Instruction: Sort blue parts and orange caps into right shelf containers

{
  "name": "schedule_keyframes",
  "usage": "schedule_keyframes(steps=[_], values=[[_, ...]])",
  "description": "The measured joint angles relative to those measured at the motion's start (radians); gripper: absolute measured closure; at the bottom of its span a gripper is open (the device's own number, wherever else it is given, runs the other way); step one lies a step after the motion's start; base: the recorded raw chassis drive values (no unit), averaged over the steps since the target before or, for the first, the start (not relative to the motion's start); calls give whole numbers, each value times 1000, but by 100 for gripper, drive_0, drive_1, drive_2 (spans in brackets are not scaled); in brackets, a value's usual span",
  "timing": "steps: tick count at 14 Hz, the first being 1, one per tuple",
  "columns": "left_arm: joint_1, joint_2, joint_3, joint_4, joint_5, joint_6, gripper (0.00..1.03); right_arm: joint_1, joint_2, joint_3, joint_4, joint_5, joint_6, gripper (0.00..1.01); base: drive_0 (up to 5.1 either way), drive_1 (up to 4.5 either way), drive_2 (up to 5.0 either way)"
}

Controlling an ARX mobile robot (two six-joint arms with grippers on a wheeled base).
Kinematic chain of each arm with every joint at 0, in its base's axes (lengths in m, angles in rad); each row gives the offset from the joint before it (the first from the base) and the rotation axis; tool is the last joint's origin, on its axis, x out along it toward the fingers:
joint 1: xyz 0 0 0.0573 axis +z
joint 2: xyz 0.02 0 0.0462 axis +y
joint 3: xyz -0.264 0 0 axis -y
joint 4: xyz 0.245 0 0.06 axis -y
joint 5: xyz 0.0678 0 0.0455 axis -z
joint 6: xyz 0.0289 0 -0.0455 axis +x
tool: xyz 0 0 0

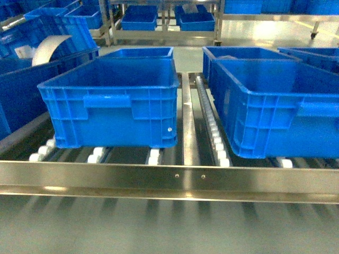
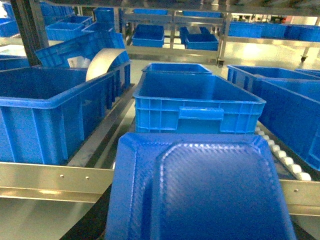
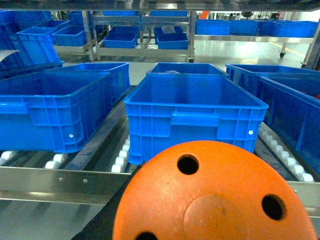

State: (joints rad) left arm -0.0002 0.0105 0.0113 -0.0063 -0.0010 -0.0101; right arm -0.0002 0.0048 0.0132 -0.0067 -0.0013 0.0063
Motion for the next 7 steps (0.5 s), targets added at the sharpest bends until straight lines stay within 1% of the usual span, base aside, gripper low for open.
schedule_keyframes(steps=[7], values=[[0, 0, 0, -2, 0, 0, 62, 0, 0, 0, 0, 1, 0, 58, 0, 0, 0]])
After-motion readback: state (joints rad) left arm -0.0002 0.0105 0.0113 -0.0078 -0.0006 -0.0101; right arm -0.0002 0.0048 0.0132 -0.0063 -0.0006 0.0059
